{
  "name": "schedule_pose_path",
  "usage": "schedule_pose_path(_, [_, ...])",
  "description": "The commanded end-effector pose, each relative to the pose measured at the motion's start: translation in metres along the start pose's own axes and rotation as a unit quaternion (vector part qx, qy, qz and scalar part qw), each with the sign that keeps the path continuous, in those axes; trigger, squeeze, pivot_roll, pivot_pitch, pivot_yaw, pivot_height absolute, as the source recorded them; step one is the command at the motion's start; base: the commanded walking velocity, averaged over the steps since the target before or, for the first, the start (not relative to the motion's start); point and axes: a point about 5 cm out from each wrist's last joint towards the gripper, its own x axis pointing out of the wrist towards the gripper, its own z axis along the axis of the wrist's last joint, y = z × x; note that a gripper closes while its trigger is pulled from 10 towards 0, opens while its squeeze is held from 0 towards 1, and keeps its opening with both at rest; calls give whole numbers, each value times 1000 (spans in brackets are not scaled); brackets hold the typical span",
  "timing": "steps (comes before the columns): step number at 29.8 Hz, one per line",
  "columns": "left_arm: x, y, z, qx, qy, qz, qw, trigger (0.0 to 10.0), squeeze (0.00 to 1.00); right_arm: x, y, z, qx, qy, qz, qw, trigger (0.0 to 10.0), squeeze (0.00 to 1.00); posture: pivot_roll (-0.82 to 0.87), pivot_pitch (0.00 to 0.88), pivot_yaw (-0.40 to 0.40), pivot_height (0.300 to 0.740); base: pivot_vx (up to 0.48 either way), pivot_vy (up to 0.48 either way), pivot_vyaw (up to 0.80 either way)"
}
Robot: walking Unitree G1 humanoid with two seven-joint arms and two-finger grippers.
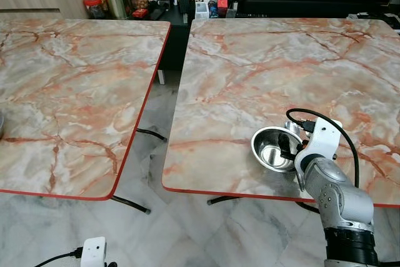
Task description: Setting the table
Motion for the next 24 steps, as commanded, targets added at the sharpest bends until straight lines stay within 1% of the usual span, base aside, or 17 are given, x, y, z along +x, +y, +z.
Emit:
schedule_pose_path(1, [-1, -2, -10, -3, 17, -2, 1000, 10000, 0, 1, 1, 1, 6, -2, 2, 1000, 5294, 0, -86, 119, 23, 740, 0, 0, 0])
schedule_pose_path(2, [-1, -3, -10, -3, 17, -2, 1000, 10000, 0, 1, 2, 1, 6, -2, 3, 1000, 5294, 0, -86, 119, 23, 740, 0, 0, 0])
schedule_pose_path(3, [0, -6, -10, -3, 18, -4, 1000, 10000, 0, 2, 2, 1, 4, -3, 5, 1000, 2275, 0, -86, 119, 23, 740, 0, 0, 0])
schedule_pose_path(4, [0, -6, -10, -3, 18, -4, 1000, 10000, 0, 2, 2, 1, 4, -3, 5, 1000, 2275, 0, -86, 119, 23, 740, 0, 0, 0])
schedule_pose_path(5, [0, -11, -10, -3, 18, -7, 1000, 10000, 0, 2, 3, 1, 4, -3, 6, 1000, 1412, 0, -83, 119, 21, 740, 0, 0, 0])
schedule_pose_path(7, [1, -16, -9, -3, 17, -9, 1000, 10000, 0, 3, 3, 2, 4, -3, 7, 1000, 1529, 0, -83, 119, 21, 740, 0, 0, 0])
schedule_pose_path(8, [1, -18, -9, -3, 17, -11, 1000, 10000, 0, 3, 4, 2, 4, -3, 8, 1000, 1059, 0, -84, 119, 20, 740, 0, 0, 0])
schedule_pose_path(11, [2, -22, -9, -3, 17, -13, 1000, 10000, 0, 2, 4, 2, 4, -4, 9, 1000, 1098, 0, -84, 119, 20, 740, 0, 0, 0])
schedule_pose_path(12, [2, -23, -9, -3, 17, -13, 1000, 10000, 0, 2, 4, 2, 4, -4, 9, 1000, 510, 0, -84, 119, 20, 740, 0, 0, 0])
schedule_pose_path(13, [2, -23, -8, -3, 17, -13, 1000, 10000, 0, 2, 4, 2, 4, -4, 9, 1000, 510, 0, -84, 119, 20, 740, 0, 0, 0])
schedule_pose_path(15, [2, -24, -8, -3, 16, -14, 1000, 10000, 0, 3, 4, 3, 4, -5, 10, 1000, 0, 0, -84, 120, 19, 740, 0, 0, 0])
schedule_pose_path(16, [2, -24, -8, -3, 16, -14, 1000, 10000, 0, 3, 4, 3, 3, -5, 11, 1000, 0, 0, -84, 118, 19, 740, 0, 0, 0])
schedule_pose_path(24, [1, -12, -5, -3, 14, -8, 1000, 10000, 0, 3, 4, 6, 2, -8, 13, 1000, 0, 0, -84, 118, 18, 740, 0, 0, 0])
